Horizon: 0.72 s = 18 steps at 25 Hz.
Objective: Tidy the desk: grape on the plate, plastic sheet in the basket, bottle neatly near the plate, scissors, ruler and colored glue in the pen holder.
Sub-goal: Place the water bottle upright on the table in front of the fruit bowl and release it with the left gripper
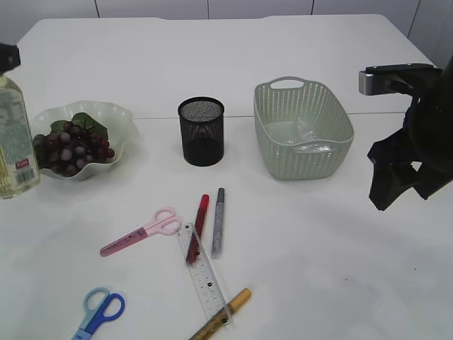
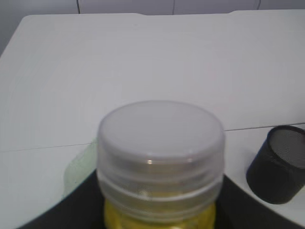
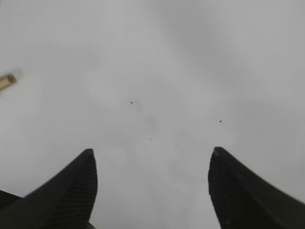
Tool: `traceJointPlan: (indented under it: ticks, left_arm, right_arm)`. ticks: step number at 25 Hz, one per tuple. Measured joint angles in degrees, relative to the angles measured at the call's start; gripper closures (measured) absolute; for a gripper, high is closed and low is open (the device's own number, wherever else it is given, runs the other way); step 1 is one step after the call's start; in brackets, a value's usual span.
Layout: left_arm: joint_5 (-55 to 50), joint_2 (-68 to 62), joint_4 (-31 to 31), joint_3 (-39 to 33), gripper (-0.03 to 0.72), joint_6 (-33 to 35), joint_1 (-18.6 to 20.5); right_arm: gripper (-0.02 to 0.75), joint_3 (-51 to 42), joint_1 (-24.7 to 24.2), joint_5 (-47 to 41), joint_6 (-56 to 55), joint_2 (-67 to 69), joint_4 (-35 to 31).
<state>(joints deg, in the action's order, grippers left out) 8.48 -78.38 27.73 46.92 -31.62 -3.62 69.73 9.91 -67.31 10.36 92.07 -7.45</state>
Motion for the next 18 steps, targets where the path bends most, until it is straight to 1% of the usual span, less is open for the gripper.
traceJointPlan:
  ticks: [2,3,6,8,10,15,18]
  left_arm:
    - [8.2,0.0,-0.8,-4.8,0.380,1.2,1.7]
    - [11.6,0.0,-2.4,-7.3,0.380,3.2,2.3]
    - [21.6,0.0,-9.4,-13.3,0.380,11.1,3.2]
    - [26.5,0.0,-13.5,-16.4,0.380,15.0,3.2]
    - [30.4,0.0,-15.9,-18.3,0.380,17.6,3.2]
    - [39.8,-0.3,-20.2,-20.9,0.380,21.5,3.2]
    - [42.6,-1.5,-21.1,-21.3,0.380,22.8,3.2]
  right_arm:
    - [0.206,0.0,0.0,0.1,0.0,0.0,0.6]
    - [0.206,0.0,0.0,0.3,0.0,0.0,0.8]
    - [0.206,0.0,0.0,1.8,0.0,0.0,1.6]
    - [0.206,0.0,0.0,3.5,-0.2,0.0,1.7]
    - [0.206,0.0,0.0,5.9,-0.7,0.0,1.8]
    - [0.206,0.0,0.0,15.2,-1.7,0.0,2.2]
    - [0.206,0.0,0.0,19.7,-1.7,0.0,2.3]
